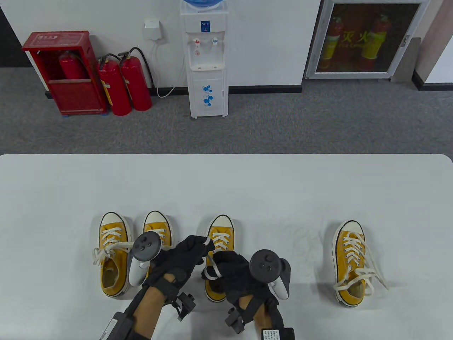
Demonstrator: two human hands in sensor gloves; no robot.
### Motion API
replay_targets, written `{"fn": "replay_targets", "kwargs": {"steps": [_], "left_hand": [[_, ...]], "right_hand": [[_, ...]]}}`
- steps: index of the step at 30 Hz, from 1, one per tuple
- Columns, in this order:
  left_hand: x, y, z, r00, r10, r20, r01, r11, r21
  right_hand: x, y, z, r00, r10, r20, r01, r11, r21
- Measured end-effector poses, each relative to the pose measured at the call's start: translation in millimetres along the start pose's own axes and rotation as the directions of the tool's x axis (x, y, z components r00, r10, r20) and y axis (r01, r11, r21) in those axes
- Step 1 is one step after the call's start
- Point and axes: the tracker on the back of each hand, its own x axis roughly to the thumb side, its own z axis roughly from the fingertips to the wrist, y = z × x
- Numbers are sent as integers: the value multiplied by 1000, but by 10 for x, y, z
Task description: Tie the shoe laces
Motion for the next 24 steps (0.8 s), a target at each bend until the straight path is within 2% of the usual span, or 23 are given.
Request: {"fn": "replay_targets", "kwargs": {"steps": [9, 11, 17, 24], "left_hand": [[-105, -138, 33, 998, 52, -23, -53, 999, -8], [-118, -157, 52, 997, 77, -22, -76, 997, 18], [-142, -170, 91, 989, 147, -19, -147, 989, 22], [-152, -179, 117, 987, 157, -17, -156, 987, 24]], "right_hand": [[-152, -51, 12, 977, -209, -41, 208, 978, -24], [-178, -55, 15, 970, -238, -43, 236, 971, -37], [-222, -79, 29, 955, -295, -42, 293, 955, -49], [-260, -99, 28, 944, -326, -47, 324, 945, -54]]}}
